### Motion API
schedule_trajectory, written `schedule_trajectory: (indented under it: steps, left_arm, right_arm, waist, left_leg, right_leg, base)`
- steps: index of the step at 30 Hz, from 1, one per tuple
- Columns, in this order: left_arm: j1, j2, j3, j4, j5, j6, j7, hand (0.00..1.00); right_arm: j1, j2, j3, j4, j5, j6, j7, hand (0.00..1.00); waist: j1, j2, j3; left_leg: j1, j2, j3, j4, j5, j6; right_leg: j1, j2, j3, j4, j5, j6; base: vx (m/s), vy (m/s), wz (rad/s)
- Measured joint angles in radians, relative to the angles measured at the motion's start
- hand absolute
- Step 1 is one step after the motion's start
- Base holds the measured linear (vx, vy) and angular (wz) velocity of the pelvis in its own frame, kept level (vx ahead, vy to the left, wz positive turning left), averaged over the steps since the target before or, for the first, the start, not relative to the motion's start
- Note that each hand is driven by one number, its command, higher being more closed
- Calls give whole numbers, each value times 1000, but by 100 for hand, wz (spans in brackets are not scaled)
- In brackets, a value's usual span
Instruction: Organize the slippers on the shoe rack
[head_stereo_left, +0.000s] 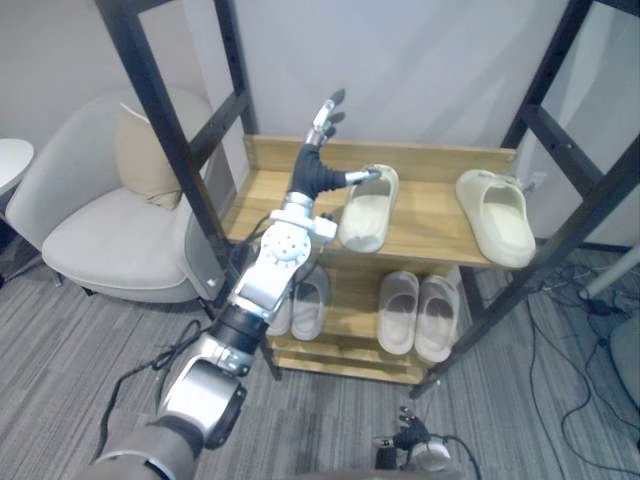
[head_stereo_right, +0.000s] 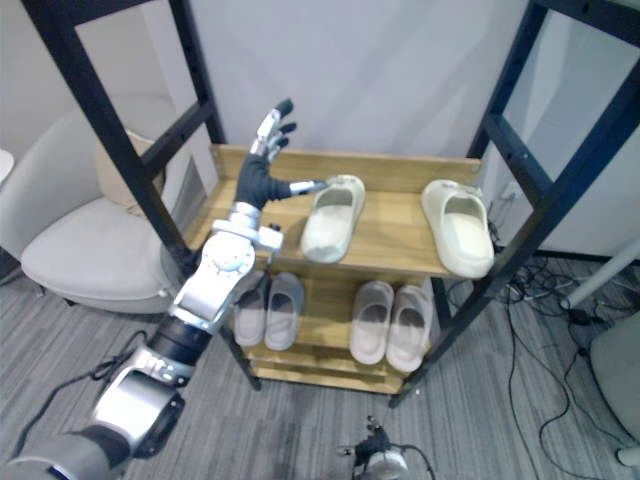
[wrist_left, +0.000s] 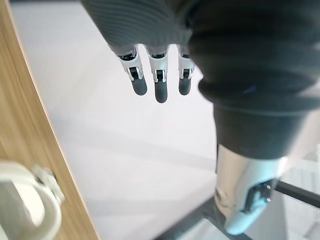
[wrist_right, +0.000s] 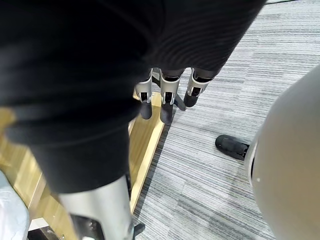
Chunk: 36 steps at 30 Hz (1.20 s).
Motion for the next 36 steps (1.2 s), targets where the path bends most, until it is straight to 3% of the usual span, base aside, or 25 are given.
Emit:
schedule_trajectory:
  steps: [9,25,36]
  left_arm:
    - [-58,-8,-2,115,135,35,1,0]
    - [-198,-18,-5,313,143,57,40,0]
    - [-295,-19,56,364,142,72,56,0]
  right_arm:
    - [21,1,-1,-37,-28,-11,0,0]
    - [12,14,-45,-55,-26,-16,-15,0]
    - [-6,14,-73,-87,-25,-20,-29,0]
  waist:
    - [-5,1,0]
    - [-18,10,18]
    - [-20,20,85]
  left_leg:
    - [-7,-1,11,2,0,0]
    - [-65,3,84,20,-7,-3]
    - [-102,24,129,52,-27,-15]
  right_leg:
    - [-12,1,12,0,5,-2]
    - [-102,14,84,0,25,-14]
    - [-145,38,120,1,36,-23]
  base:
    - [-9,-5,-3]
    - [-7,-9,-12]
    - [8,-18,-12]
